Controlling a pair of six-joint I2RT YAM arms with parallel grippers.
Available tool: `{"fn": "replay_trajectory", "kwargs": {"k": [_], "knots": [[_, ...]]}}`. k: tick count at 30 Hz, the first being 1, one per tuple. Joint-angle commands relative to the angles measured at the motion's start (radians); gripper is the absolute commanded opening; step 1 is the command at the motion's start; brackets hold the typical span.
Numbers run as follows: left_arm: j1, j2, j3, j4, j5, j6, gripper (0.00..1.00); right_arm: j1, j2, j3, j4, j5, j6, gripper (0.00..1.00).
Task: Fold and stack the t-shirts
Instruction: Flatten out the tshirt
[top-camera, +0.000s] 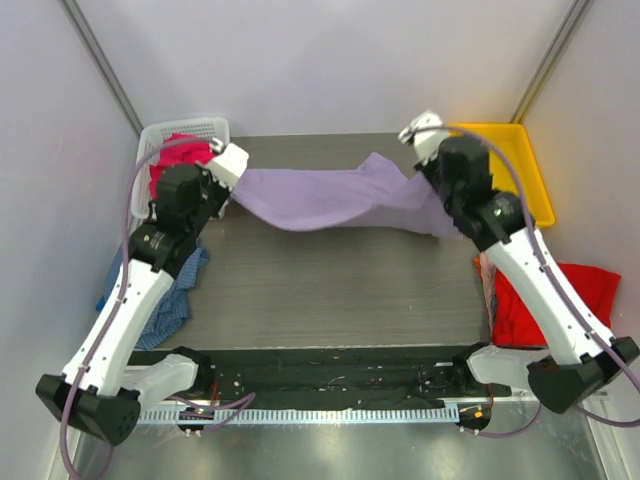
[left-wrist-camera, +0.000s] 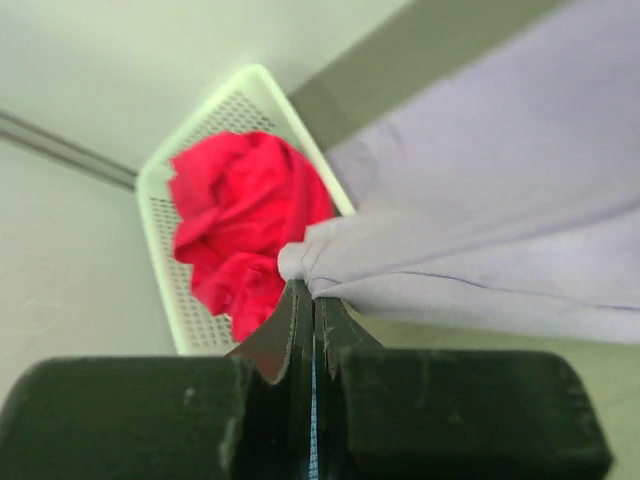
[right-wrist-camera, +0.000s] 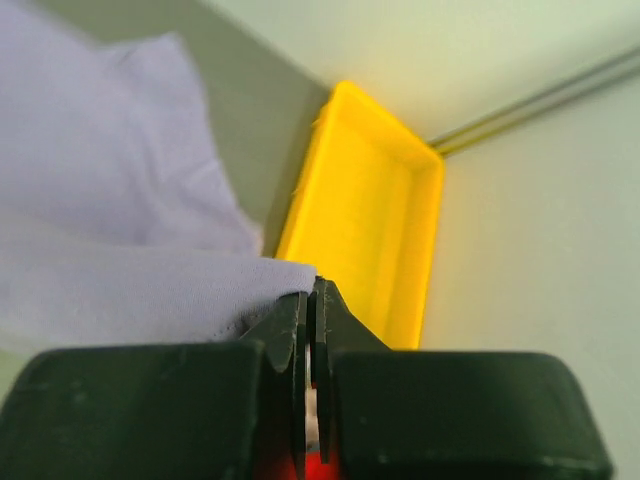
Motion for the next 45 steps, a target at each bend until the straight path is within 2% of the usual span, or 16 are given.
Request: {"fn": "replay_trajectory", "kwargs": {"k": [1, 4, 9, 12, 14, 19, 23, 26, 30, 36, 45], "knots": [[0.007, 0.135, 0.182, 0.184, -0.171, -0.121, 0.00, -0.175, 0.134, 0.252, 0.189, 0.011, 0.084, 0.01], [0.018, 0.260, 0.320, 0.231, -0.213, -0.127, 0.00, -0.250, 0.251, 0.453, 0.229, -0.020, 0.120, 0.01], [0.019, 0.455, 0.641, 0.233, -0.265, -0.147, 0.00, -0.255, 0.408, 0.669, 0.309, 0.014, 0.052, 0.01], [0.021, 0.498, 0.791, 0.204, -0.274, -0.165, 0.00, -0.256, 0.495, 0.829, 0.330, 0.029, -0.016, 0.01], [0.021, 0.502, 0.836, 0.190, -0.277, -0.168, 0.00, -0.255, 0.514, 0.930, 0.330, 0.034, -0.031, 0.01], [0.019, 0.401, 0.810, 0.190, -0.280, -0.145, 0.00, -0.253, 0.385, 0.923, 0.335, -0.023, 0.004, 0.01], [0.015, 0.228, 0.754, 0.150, -0.247, -0.144, 0.00, -0.249, 0.246, 0.877, 0.320, -0.036, 0.008, 0.01], [0.015, 0.140, 0.718, 0.126, -0.236, -0.129, 0.00, -0.250, 0.134, 0.839, 0.306, -0.033, -0.002, 0.01], [0.018, 0.025, 0.677, 0.133, -0.266, -0.106, 0.00, -0.249, 0.064, 0.854, 0.300, -0.006, -0.040, 0.01], [0.031, 0.034, 0.675, 0.190, -0.322, -0.089, 0.00, -0.250, 0.109, 0.969, 0.287, 0.048, -0.099, 0.01], [0.033, 0.221, 0.707, 0.327, -0.398, -0.020, 0.00, -0.250, 0.212, 0.960, 0.367, 0.065, -0.148, 0.01]]}}
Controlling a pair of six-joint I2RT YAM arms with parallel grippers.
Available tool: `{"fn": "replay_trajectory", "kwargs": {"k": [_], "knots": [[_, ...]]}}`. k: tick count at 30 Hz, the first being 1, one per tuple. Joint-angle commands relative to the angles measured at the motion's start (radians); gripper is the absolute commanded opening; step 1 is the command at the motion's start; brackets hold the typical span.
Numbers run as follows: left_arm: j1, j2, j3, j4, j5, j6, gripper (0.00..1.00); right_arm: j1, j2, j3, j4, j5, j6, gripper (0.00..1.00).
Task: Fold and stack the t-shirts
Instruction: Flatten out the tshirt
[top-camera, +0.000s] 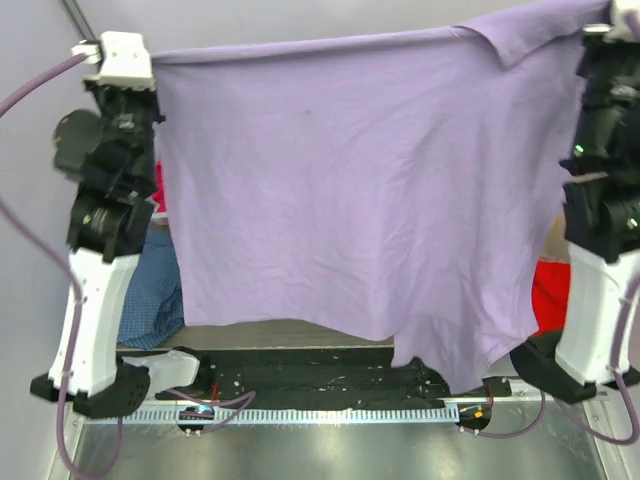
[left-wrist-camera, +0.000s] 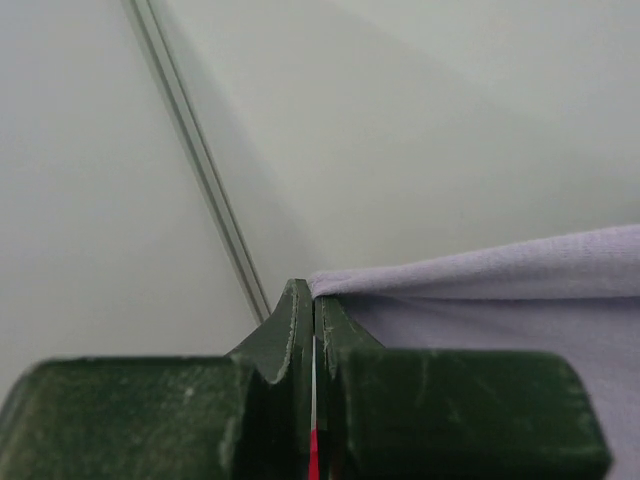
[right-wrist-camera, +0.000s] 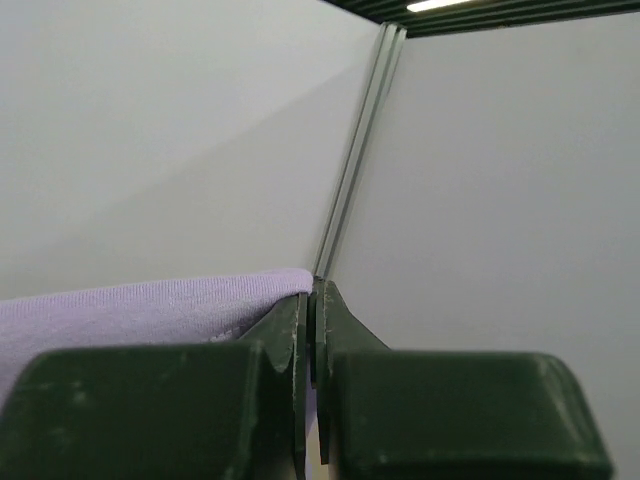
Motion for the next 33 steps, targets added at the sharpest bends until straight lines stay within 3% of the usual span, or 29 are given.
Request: {"fn": "replay_trajectory", "kwargs": {"k": [1, 6, 12, 15, 21, 27, 33], "knots": [[0.021, 0.119, 0.029, 0.112, -0.135, 0.083, 0.00, -0.009, 0.093, -0.013, 0.096, 0.104, -0.065, 0.01], [0.058, 0.349, 0.194, 0.132, -0.150, 0.090, 0.00, -0.012, 0.182, -0.036, 0.192, 0.113, -0.102, 0.01], [0.122, 0.584, 0.519, 0.086, -0.163, 0.027, 0.00, -0.026, 0.392, 0.211, 0.205, 0.133, -0.129, 0.01], [0.125, 0.599, 0.561, 0.121, -0.143, 0.022, 0.00, -0.029, 0.411, 0.251, 0.260, 0.116, -0.131, 0.01], [0.125, 0.584, 0.560, 0.157, -0.123, 0.001, 0.00, -0.029, 0.356, 0.119, 0.402, 0.081, -0.092, 0.01], [0.125, 0.486, 0.339, 0.178, -0.100, -0.021, 0.00, -0.029, 0.283, -0.031, 0.432, 0.085, -0.074, 0.01], [0.125, 0.330, -0.118, 0.235, -0.039, -0.045, 0.00, -0.027, 0.078, -0.462, 0.345, 0.047, 0.025, 0.01]]}}
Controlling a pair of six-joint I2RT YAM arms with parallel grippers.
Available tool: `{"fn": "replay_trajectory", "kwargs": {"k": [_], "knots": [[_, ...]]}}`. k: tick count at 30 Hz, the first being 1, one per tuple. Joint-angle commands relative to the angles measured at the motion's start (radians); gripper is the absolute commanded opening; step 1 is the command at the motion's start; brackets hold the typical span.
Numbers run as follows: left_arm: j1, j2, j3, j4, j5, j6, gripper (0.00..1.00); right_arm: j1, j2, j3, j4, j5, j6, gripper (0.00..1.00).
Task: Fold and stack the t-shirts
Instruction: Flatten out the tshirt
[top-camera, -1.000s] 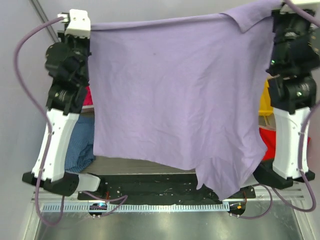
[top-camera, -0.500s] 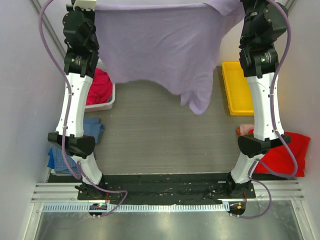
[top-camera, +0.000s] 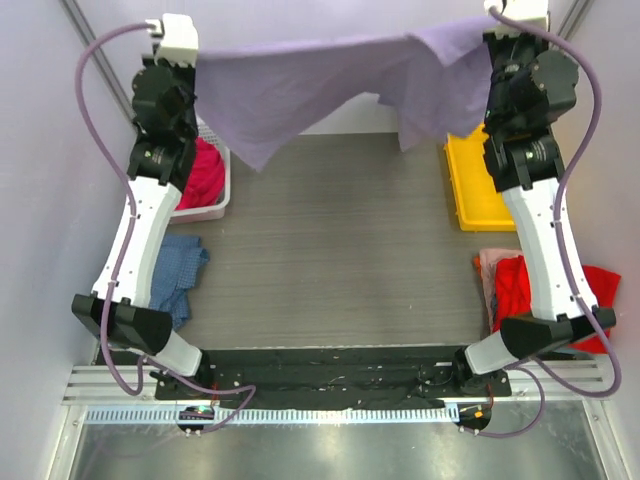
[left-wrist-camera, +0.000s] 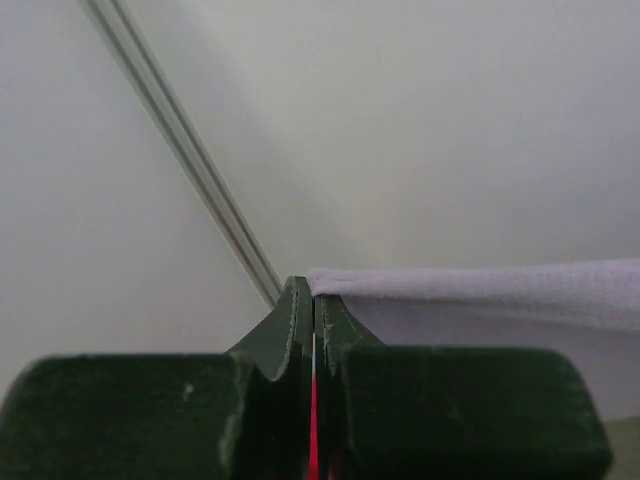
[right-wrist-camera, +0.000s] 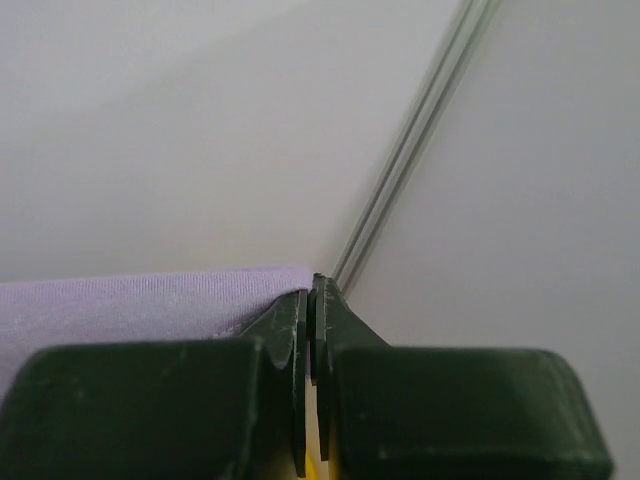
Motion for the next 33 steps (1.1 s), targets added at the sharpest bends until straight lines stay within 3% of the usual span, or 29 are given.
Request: {"fn": "replay_trajectory", "kwargs": {"k": [1, 7, 12, 19, 23, 33], "knots": [[0.016, -0.101, -0.346, 0.077, 0.042, -0.027, 0.00, -0.013, -0.157, -0.320, -0.011, -0.006, 0.098, 0.01], [0.013, -0.219, -0.672, 0.102, 0.105, 0.005, 0.00, -0.014, -0.329, -0.779, -0.140, -0.057, 0.179, 0.01], [0.007, -0.305, -0.789, 0.010, 0.169, 0.036, 0.00, -0.013, -0.401, -0.954, -0.240, -0.116, 0.230, 0.01], [-0.011, -0.423, -0.897, -0.159, 0.243, 0.091, 0.00, -0.013, -0.461, -1.047, -0.368, -0.185, 0.230, 0.01], [-0.025, -0.489, -0.973, -0.272, 0.310, 0.123, 0.00, -0.014, -0.476, -1.048, -0.537, -0.282, 0.204, 0.01], [-0.077, -0.445, -1.062, -0.427, 0.340, 0.188, 0.00, -0.011, -0.432, -1.058, -0.895, -0.548, 0.051, 0.01]]}}
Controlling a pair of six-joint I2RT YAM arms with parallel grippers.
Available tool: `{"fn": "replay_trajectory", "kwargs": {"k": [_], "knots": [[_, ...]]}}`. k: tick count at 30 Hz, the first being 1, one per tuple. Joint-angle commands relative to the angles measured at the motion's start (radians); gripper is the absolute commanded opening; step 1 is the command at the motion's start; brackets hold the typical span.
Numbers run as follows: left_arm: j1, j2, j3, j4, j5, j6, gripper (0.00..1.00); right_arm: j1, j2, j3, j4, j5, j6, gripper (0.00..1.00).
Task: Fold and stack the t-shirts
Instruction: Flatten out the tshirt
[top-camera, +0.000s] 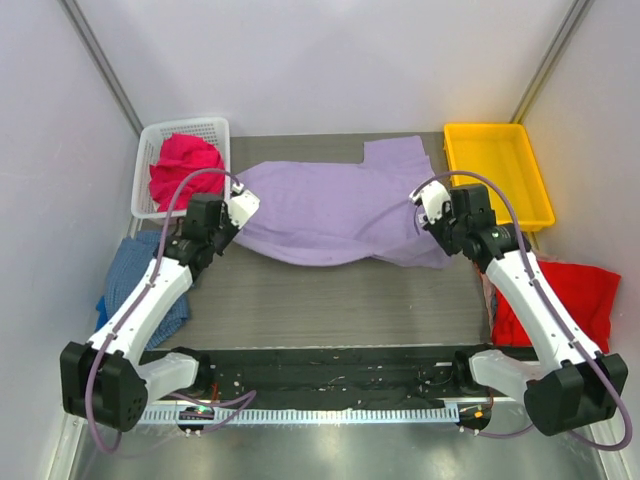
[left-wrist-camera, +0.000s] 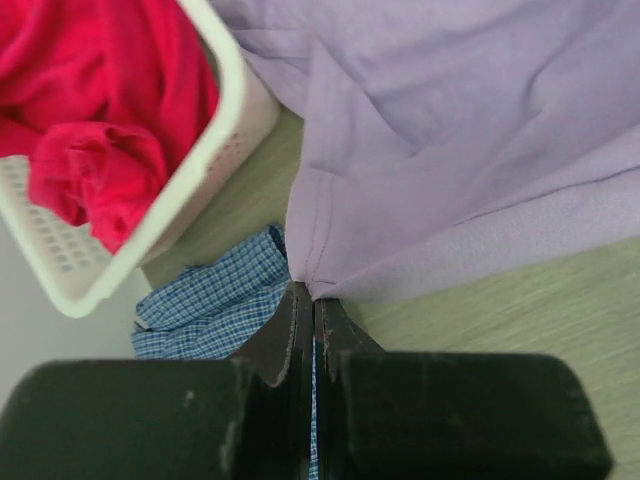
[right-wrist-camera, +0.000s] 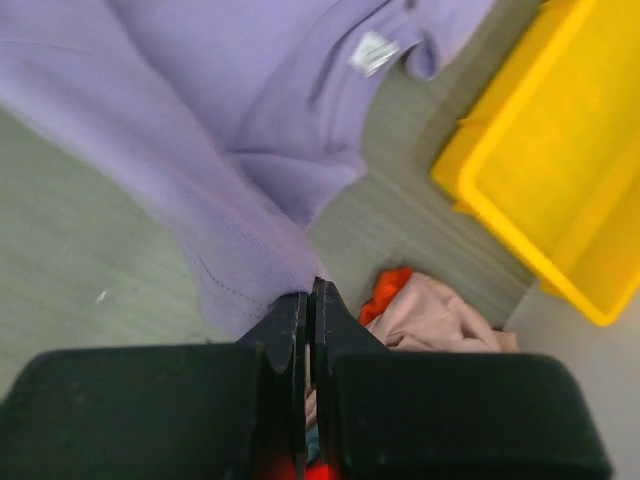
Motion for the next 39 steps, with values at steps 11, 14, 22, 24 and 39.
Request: {"fn": "replay_trajectory", "kwargs": {"k": [11, 14, 22, 24, 39], "knots": [[-0.049, 0.060, -0.018, -0.145, -0.021, 0.083, 0.00, -0.003, 0.117, -0.076, -0.416, -0.165, -0.296, 0.01], [-0.050, 0.057, -0.032, -0.173, -0.026, 0.099, 0.00, -0.003, 0.139, -0.098, -0.422, -0.161, -0.314, 0.01], [-0.049, -0.015, -0.043, -0.282, -0.057, 0.168, 0.00, 0.020, 0.180, -0.098, -0.495, -0.208, -0.316, 0.01], [-0.050, -0.032, -0.043, -0.316, -0.058, 0.182, 0.00, 0.032, 0.184, -0.099, -0.506, -0.213, -0.314, 0.01], [-0.052, -0.052, -0.045, -0.451, -0.051, 0.236, 0.00, 0.069, 0.187, -0.125, -0.584, -0.179, -0.324, 0.01]]}}
